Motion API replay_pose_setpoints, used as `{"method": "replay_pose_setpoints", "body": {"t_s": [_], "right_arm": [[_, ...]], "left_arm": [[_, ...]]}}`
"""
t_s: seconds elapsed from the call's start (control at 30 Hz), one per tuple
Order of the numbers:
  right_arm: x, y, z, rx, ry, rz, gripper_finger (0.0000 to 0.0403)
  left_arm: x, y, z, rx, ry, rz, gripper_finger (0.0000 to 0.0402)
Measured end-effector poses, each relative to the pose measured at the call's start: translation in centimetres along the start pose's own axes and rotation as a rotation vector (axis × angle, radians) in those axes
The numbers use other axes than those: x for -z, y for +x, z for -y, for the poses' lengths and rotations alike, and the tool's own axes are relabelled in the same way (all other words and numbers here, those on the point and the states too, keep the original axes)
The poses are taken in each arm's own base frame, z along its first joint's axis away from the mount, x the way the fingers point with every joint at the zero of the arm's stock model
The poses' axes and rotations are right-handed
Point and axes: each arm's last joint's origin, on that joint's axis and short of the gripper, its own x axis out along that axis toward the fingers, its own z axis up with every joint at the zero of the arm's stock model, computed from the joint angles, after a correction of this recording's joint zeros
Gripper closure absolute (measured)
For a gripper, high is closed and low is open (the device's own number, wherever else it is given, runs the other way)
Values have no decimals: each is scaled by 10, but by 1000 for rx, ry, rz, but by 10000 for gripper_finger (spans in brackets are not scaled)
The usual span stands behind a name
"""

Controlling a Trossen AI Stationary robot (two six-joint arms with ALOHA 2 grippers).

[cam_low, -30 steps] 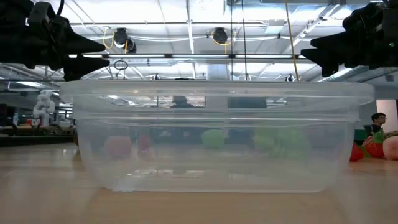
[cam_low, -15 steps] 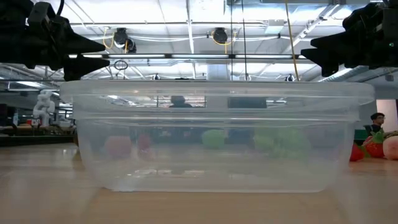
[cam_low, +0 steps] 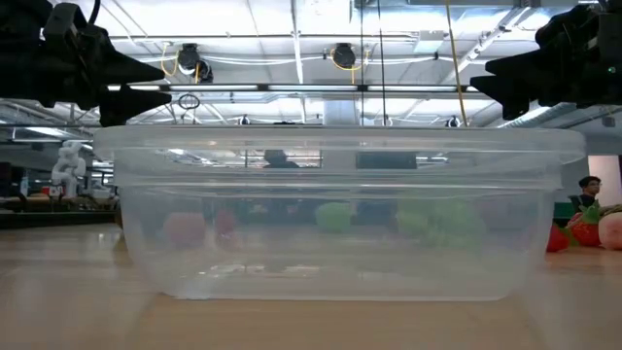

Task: Pick and placing Produce into tupperware

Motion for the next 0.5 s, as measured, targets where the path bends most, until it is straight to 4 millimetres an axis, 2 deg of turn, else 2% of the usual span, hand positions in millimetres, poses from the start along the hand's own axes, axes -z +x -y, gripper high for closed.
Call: {"method": "replay_pose_setpoints", "body": {"t_s": [0.27, 0.5], "right_arm": [[-1, 0, 0, -1, 5, 10, 209], [-1, 0, 0, -2, 142, 10, 209]], "left_arm": [[0, 0, 0, 0, 0, 0, 190], [0, 0, 0, 0, -1, 0, 190]]}}
